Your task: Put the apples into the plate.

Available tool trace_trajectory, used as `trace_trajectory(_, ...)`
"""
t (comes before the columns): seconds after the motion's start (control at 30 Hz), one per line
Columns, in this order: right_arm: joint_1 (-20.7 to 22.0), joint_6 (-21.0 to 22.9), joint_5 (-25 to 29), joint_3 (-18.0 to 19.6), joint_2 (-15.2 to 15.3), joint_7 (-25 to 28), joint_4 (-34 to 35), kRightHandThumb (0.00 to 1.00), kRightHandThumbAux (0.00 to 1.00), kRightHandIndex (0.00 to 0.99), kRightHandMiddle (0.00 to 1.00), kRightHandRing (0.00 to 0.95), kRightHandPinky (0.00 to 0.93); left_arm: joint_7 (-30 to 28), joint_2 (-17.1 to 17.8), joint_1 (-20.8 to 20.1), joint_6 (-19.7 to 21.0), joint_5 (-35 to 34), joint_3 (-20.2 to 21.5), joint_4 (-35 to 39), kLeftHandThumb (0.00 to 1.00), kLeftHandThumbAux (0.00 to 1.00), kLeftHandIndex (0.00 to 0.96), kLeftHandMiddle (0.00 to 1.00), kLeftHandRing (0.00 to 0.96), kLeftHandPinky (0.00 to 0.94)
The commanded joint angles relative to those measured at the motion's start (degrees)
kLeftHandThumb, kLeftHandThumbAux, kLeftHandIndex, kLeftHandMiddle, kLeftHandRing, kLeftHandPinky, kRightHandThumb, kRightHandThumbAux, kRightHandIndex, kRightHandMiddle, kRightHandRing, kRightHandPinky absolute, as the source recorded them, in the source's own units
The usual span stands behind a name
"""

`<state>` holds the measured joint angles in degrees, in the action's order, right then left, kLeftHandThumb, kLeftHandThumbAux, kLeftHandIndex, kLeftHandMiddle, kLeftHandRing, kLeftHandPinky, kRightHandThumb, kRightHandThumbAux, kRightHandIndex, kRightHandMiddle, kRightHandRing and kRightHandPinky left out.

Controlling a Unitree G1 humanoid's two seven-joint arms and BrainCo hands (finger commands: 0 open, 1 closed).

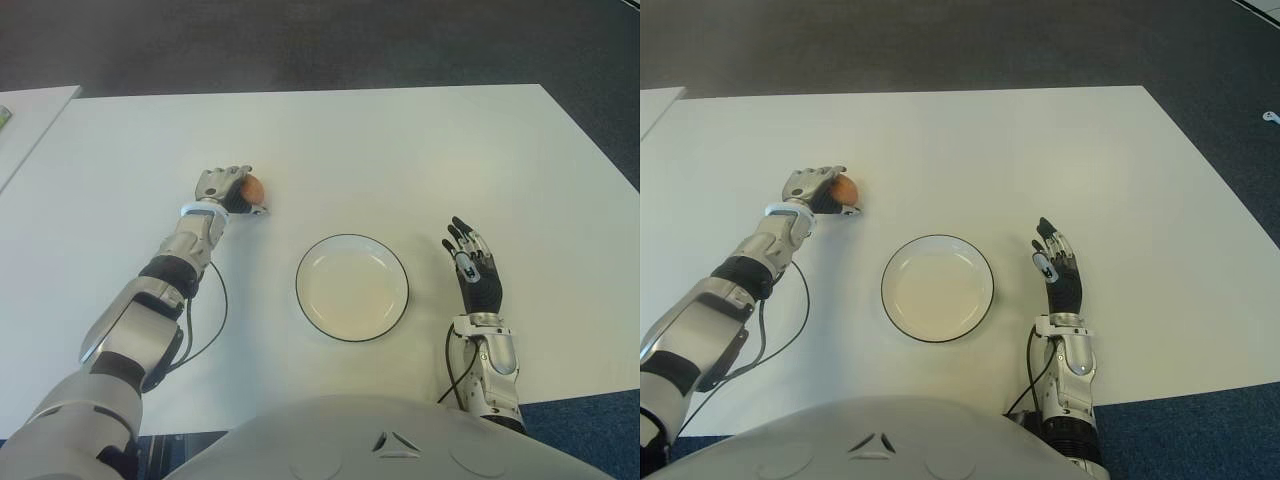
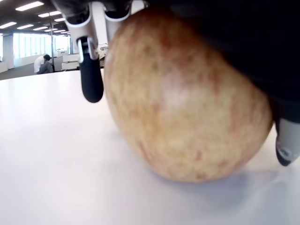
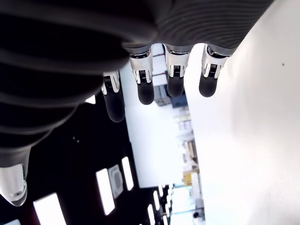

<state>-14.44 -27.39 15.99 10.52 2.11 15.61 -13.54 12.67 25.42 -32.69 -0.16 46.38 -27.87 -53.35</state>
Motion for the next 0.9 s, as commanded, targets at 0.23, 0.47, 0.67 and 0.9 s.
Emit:
trace_trajectory(0.23, -1.0, 1.4, 0.1, 0.4, -0.7, -0.1, -3.3, 0.254, 0.537, 0.182, 0.111, 0.046, 0.057, -0.7, -2.3, 3.4, -1.1, -2.3, -0.8, -2.4, 0.850, 0.670, 0.399, 0.524, 0.782, 0.777)
trace_trajectory(0.47, -1.2, 1.8, -0.7, 0.0, -0.8, -0.6, -2.7, 0.246, 0.543, 0.182, 0.112, 0.060, 0.079, 0.2, -1.1, 4.1, -1.6, -3.9, 0.5, 1.0, 0.850, 0.670, 0.400, 0.524, 0.789, 0.783)
trace_trajectory(0.67, -1.7, 2.1, -1.3, -0.4, -0.7, -1.0, -2.1, 0.235, 0.544, 0.192, 0.111, 0.059, 0.074, -1.4, 1.5, 5.2, -1.3, -4.8, 2.4, 8.8, 0.851, 0.670, 0.400, 0.524, 0.792, 0.787)
trace_trajectory(0.9, -1.7, 1.7, -2.1, -0.9, -1.3, -1.9, -2.2, 0.245, 0.538, 0.220, 0.124, 0.074, 0.089, -9.6, 5.5, 5.0, 3.2, -5.6, 6.8, 27.9, 0.851, 0.670, 0.398, 0.526, 0.803, 0.796)
